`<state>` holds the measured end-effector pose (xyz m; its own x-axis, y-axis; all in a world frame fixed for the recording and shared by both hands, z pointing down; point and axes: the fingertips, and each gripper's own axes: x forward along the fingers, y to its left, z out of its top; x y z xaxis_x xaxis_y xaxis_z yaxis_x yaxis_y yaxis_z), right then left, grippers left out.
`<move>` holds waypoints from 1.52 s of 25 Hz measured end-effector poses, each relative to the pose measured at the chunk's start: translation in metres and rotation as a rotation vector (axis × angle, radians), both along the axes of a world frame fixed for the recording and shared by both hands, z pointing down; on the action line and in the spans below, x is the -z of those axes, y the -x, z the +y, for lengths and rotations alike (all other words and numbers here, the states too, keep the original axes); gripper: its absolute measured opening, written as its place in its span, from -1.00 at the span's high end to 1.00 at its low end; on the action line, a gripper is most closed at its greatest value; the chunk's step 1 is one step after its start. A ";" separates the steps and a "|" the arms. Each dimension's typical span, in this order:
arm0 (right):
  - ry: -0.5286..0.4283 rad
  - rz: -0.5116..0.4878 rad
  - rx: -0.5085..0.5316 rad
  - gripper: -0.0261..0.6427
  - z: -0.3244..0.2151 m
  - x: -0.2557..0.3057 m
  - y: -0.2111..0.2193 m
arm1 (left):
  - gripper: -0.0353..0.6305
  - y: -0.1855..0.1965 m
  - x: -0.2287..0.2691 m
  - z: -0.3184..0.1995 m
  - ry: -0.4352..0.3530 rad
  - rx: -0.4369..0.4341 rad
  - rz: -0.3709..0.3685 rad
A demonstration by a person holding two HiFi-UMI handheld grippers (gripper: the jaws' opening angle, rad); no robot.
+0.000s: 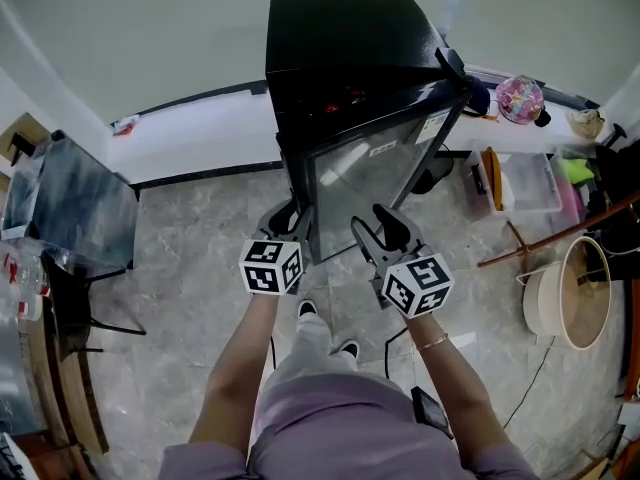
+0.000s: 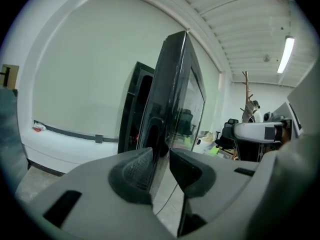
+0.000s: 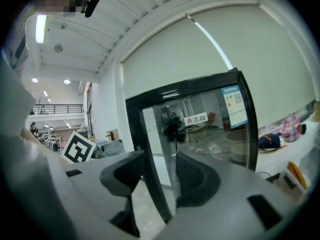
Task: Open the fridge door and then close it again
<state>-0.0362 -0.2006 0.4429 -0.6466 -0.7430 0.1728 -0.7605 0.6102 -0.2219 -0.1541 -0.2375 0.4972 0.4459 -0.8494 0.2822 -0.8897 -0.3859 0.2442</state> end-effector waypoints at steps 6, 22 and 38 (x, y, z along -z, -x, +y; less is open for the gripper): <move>0.018 -0.006 -0.011 0.35 -0.023 -0.007 0.006 | 0.60 0.013 -0.001 -0.027 -0.005 -0.005 -0.013; 0.071 -0.004 -0.034 0.39 -0.068 -0.025 0.023 | 0.55 0.035 -0.003 -0.095 -0.001 -0.033 -0.015; 0.078 0.004 -0.060 0.42 -0.079 -0.026 0.018 | 0.51 0.047 -0.006 -0.117 0.003 0.022 -0.003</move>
